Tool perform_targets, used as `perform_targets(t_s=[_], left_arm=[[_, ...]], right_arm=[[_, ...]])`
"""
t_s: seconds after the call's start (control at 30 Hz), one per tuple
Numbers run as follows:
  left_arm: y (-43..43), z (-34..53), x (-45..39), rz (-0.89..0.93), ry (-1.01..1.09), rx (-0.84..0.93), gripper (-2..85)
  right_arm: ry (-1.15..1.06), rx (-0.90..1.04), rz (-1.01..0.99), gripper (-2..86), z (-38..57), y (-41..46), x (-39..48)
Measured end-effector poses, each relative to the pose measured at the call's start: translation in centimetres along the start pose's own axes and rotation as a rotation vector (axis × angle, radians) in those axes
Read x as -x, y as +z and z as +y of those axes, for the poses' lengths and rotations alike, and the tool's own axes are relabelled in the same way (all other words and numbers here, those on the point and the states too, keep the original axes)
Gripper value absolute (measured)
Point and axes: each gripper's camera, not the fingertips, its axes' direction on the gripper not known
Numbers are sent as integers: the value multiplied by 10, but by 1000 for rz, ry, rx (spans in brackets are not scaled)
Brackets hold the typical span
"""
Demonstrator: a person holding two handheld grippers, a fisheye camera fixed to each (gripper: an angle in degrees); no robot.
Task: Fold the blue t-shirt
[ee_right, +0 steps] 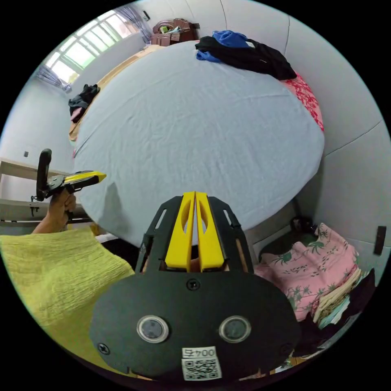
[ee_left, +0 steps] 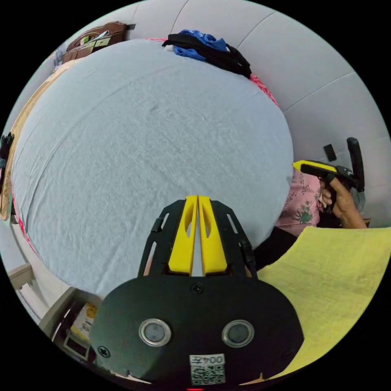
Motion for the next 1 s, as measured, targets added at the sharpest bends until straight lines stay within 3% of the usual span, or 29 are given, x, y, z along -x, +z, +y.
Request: perform_targets(t_s=[0.13,0.4,0.5,0.57,0.63,0.73,1.0], left_arm=[[70,-38,3,-28,-31,67,2],[143,-56,-2,-161,-189,5,8],[164,-81,6,-47,-273,81,17],[164,-108,1,34,-282,-19,30],[159,-167,-16,-4,-213,-153,102],[166,-266,-40,-34,-82,-185,176],[188,-483,-97,-220,109,-237,192]], right_arm=[[-78,43,100,-7,-62,-29,-40],[-288,176,102,-8,-185,-73,-140],[-374,216,124,-8,-213,-82,-161],[-402,242,104,-8,-225,-86,-172],[-414,241,56,-8,-238,-97,-184],[-392,285,-40,-8,-260,-112,-208],[-472,246,-39,-7,-281,-150,-235]])
